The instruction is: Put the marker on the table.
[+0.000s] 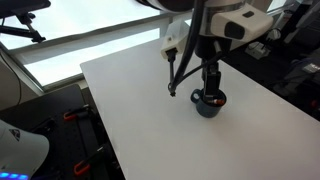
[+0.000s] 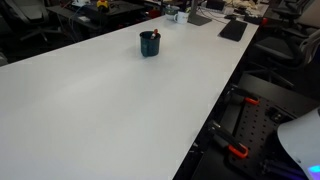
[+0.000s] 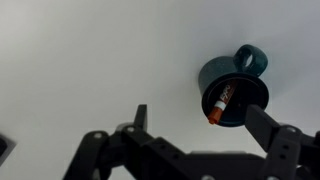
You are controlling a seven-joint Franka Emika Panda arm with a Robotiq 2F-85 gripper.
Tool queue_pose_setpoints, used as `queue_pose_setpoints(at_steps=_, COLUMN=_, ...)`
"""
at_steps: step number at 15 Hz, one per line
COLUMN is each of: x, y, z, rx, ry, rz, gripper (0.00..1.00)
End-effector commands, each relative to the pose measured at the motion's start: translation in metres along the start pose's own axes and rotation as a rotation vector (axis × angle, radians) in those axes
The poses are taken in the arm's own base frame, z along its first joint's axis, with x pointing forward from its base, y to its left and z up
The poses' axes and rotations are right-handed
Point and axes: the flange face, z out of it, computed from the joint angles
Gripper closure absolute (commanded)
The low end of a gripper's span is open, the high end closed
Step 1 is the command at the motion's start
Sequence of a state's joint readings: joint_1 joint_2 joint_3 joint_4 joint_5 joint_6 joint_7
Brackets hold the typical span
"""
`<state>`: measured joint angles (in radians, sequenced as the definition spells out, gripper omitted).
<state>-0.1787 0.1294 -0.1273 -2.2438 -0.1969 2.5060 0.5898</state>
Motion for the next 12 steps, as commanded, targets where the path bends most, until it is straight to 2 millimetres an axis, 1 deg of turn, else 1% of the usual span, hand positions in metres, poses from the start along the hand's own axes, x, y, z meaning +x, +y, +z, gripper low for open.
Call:
queue_pose_setpoints(at_steps=1, x=0.021, y=-0.004, z=0.007, rx=-0.01, ry=0.029, rz=0.036, gripper=0.0)
queue_pose_setpoints(at_steps=3, x=0.038, y=-0.009, z=0.014, rx=-0.006, ry=0.042, rz=0.059, gripper=0.0)
queue_pose_setpoints(at_steps=6, x=0.062, y=-0.028, z=0.023, rx=0.028, ry=0.05, rz=0.104, gripper=0.0)
queue_pose_setpoints(at_steps=8, x=0.071, y=-0.046, z=0.028, rx=0.049, ry=0.046, rz=0.121, gripper=0.0)
queue_pose_setpoints(at_steps=12, x=0.079, y=-0.079, z=0.04, rx=0.082, ry=0.002, rz=0.116, gripper=0.0)
